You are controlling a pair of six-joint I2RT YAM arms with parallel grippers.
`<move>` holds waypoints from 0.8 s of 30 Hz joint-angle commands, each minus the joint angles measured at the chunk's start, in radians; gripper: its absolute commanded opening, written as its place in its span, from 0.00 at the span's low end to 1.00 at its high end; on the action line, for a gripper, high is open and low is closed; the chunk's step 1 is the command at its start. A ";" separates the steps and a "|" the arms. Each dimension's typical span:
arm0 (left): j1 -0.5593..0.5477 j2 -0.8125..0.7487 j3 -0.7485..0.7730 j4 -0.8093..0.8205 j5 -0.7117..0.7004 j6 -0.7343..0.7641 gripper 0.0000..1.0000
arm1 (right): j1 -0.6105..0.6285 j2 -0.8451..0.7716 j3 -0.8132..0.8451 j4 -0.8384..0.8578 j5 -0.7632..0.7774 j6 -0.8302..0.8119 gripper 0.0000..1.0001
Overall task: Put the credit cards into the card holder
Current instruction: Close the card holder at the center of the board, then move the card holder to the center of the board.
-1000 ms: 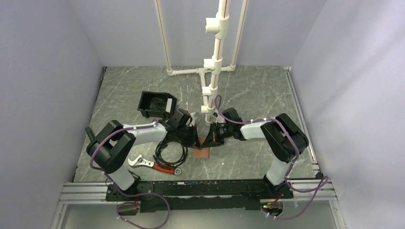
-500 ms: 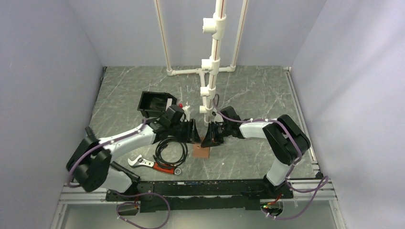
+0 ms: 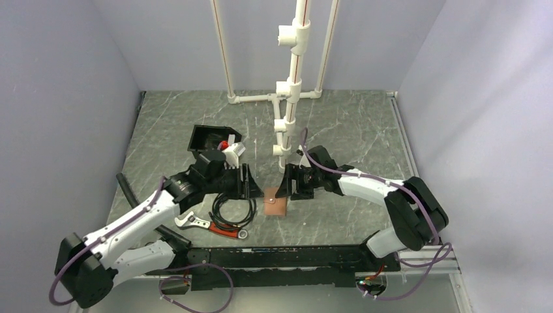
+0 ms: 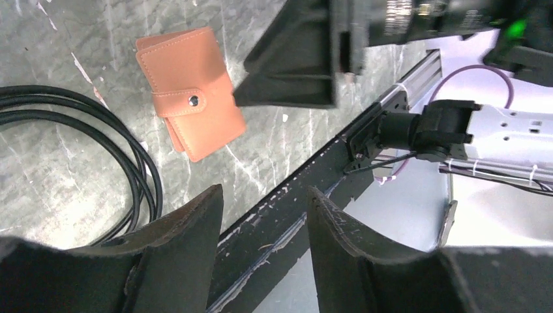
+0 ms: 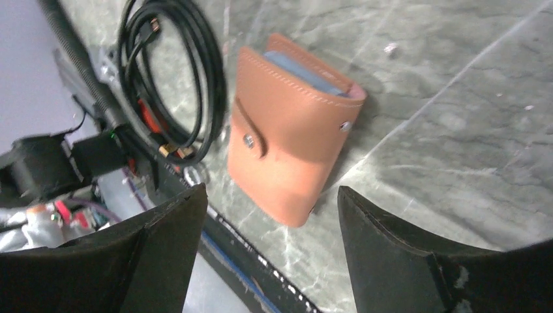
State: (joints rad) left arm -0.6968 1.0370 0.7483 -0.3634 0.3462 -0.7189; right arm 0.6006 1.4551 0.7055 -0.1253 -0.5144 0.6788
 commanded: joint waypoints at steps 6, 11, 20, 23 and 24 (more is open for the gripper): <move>0.001 -0.198 0.011 -0.110 -0.033 -0.003 0.57 | 0.072 0.047 -0.094 0.231 0.233 0.207 0.74; 0.000 -0.267 0.009 -0.156 -0.046 0.008 0.57 | 0.103 0.103 -0.109 0.291 0.276 0.244 0.62; 0.001 -0.335 0.037 -0.220 -0.096 0.041 0.62 | 0.127 0.001 -0.167 0.088 0.564 0.341 0.00; 0.001 -0.348 0.042 -0.226 -0.100 0.052 0.62 | 0.053 -0.108 -0.184 -0.049 0.617 0.320 0.00; 0.001 -0.352 0.042 -0.226 -0.102 0.059 0.63 | 0.005 -0.144 -0.189 -0.094 0.624 0.306 0.00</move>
State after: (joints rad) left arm -0.6968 0.7078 0.7483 -0.5743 0.2676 -0.6930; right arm 0.7162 1.4185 0.5560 0.0536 -0.0868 1.0073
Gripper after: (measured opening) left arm 0.623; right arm 0.030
